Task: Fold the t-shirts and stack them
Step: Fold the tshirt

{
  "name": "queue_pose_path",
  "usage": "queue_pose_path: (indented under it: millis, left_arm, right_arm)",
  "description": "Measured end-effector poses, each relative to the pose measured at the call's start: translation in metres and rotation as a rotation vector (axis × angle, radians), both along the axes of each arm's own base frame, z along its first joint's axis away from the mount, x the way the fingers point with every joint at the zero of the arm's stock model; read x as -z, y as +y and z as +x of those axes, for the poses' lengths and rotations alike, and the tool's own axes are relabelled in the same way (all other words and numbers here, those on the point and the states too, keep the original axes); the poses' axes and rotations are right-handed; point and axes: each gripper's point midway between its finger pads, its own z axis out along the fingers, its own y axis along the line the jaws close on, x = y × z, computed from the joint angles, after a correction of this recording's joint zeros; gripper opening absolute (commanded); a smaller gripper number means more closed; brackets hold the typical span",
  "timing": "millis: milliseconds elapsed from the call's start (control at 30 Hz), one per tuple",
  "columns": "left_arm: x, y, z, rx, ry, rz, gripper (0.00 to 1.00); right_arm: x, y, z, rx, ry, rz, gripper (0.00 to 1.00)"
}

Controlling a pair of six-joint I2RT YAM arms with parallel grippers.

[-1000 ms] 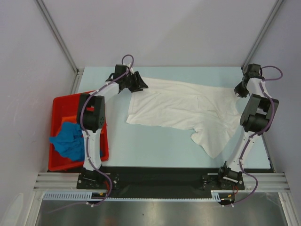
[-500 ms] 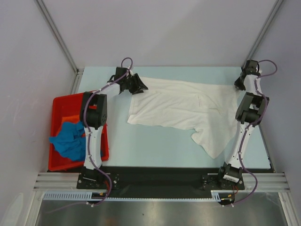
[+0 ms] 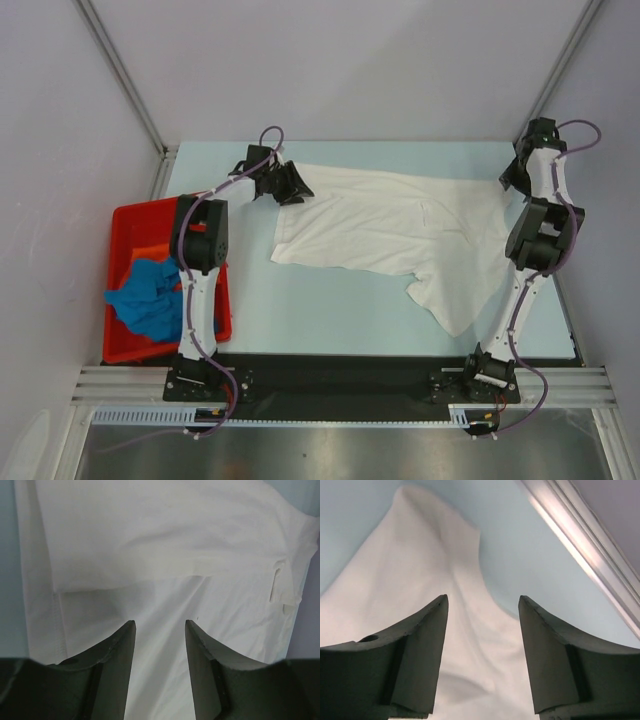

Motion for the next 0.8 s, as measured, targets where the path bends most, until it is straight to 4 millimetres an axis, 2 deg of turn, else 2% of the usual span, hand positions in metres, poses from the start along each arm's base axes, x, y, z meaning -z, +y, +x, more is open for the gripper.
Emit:
queue_pose_path:
  millis: [67,133,233,300,367,467,533,633,800]
  left_arm:
    - [0.000,0.001,-0.004,0.005,0.010,0.007,0.50]
    - [-0.003,0.002,-0.010,0.010,0.012,0.013,0.50]
    - [-0.011,0.003,-0.016,0.015,0.006,0.016,0.49]
    - [-0.018,0.004,-0.020,0.016,-0.001,0.014,0.49]
    - [-0.023,0.005,-0.023,0.016,-0.006,0.013,0.49]
    - [-0.026,0.005,-0.027,0.016,-0.008,0.013,0.49]
    - [-0.024,0.006,-0.030,0.017,-0.002,0.014,0.49]
    - [-0.019,0.007,-0.035,0.020,0.011,0.020,0.49]
    - [-0.015,0.009,-0.041,0.022,0.026,0.025,0.49]
  right_arm:
    - [-0.026,0.017,-0.011,-0.028,-0.005,-0.016,0.68]
    - [-0.057,0.043,-0.021,-0.075,-0.022,-0.033,0.67]
    - [-0.095,0.091,-0.027,-0.192,-0.077,-0.040,0.58]
    - [-0.102,0.130,-0.031,-0.300,-0.102,-0.016,0.48]
    - [-0.094,0.171,-0.040,-0.411,-0.081,0.019,0.48]
    - [-0.063,0.231,-0.051,-0.583,-0.007,0.068,0.48]
    - [-0.045,0.256,-0.055,-0.653,0.040,0.088,0.50]
    - [-0.016,0.274,-0.058,-0.709,0.109,0.100,0.52]
    - [0.022,0.278,-0.064,-0.727,0.218,0.093,0.53]
